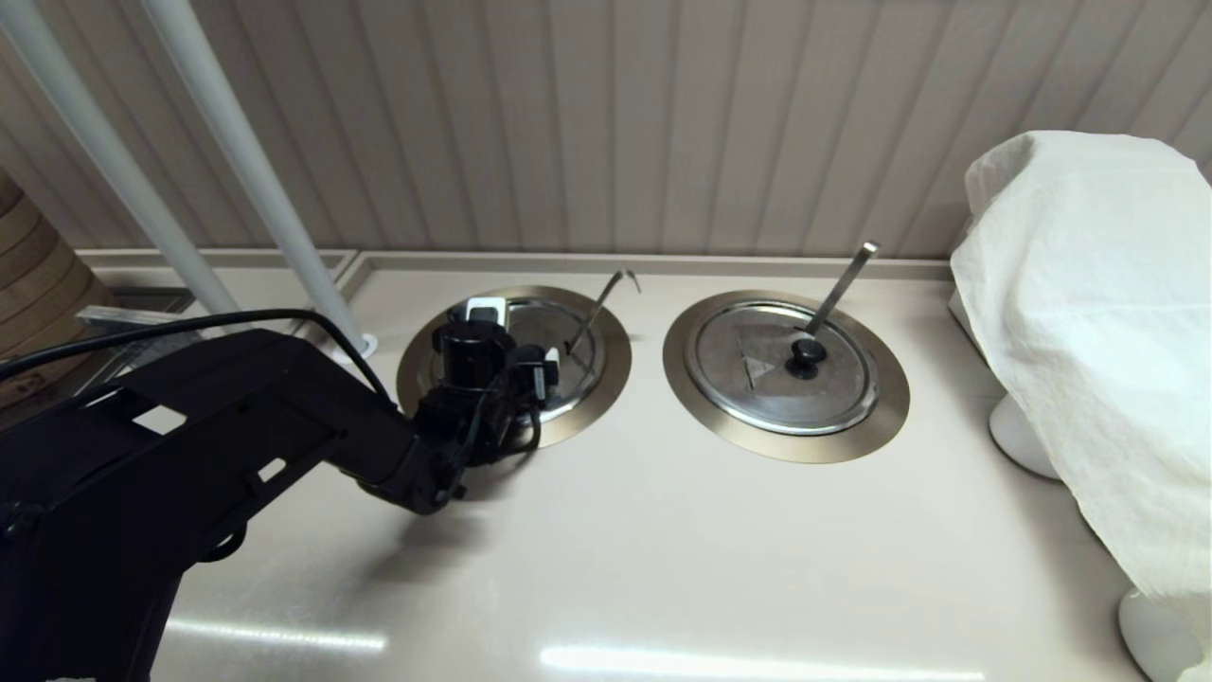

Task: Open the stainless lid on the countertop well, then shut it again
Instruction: Open the lid

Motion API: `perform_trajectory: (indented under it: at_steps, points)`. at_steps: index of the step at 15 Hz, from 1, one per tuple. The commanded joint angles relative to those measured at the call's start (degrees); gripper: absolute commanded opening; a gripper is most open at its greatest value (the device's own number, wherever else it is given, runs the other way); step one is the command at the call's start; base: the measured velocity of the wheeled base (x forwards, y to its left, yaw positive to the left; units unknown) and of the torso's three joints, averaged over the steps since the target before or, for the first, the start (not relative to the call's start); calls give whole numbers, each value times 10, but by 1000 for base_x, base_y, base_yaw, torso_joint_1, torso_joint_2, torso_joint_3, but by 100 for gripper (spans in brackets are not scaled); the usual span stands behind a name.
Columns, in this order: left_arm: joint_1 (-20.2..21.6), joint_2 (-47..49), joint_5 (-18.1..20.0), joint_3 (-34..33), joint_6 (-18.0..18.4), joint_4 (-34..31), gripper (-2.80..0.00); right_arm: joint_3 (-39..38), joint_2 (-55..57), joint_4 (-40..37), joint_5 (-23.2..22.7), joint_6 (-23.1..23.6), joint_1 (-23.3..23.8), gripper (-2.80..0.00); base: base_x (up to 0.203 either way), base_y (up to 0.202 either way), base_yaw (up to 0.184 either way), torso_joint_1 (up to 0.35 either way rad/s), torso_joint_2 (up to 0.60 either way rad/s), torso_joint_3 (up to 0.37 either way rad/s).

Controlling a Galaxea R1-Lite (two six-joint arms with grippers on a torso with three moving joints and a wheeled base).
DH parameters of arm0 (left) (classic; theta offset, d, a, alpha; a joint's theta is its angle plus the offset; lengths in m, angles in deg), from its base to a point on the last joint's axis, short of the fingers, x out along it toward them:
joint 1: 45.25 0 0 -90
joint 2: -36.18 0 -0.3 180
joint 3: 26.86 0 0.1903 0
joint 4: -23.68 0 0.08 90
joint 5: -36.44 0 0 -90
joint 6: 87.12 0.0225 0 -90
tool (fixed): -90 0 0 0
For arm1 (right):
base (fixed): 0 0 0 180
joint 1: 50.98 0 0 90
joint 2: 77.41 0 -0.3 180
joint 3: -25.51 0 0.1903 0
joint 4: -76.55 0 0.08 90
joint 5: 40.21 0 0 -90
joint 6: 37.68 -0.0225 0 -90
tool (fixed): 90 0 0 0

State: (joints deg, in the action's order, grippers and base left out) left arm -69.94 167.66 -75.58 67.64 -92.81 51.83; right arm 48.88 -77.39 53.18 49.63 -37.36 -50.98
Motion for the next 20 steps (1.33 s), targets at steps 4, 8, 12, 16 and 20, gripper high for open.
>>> perform_trajectory:
  at_steps: [4,8,12,16,20]
  points:
    - [2,8,-1,1,1,2,0,0,0,0,0,0,0,0,0,0,0,0,0,0]
    - [7,12,-1,4,1,2,0,0,0,0,0,0,0,0,0,0,0,0,0,0]
    - [8,12,-2,5,0,2,0,0,0,0,0,0,0,0,0,0,0,0,0,0]
    - [10,9,-2,5,0,2,0,0,0,0,0,0,0,0,0,0,0,0,0,0]
    - [10,8,-3,5,1,17,0,0,0,0,0,0,0,0,0,0,0,0,0,0]
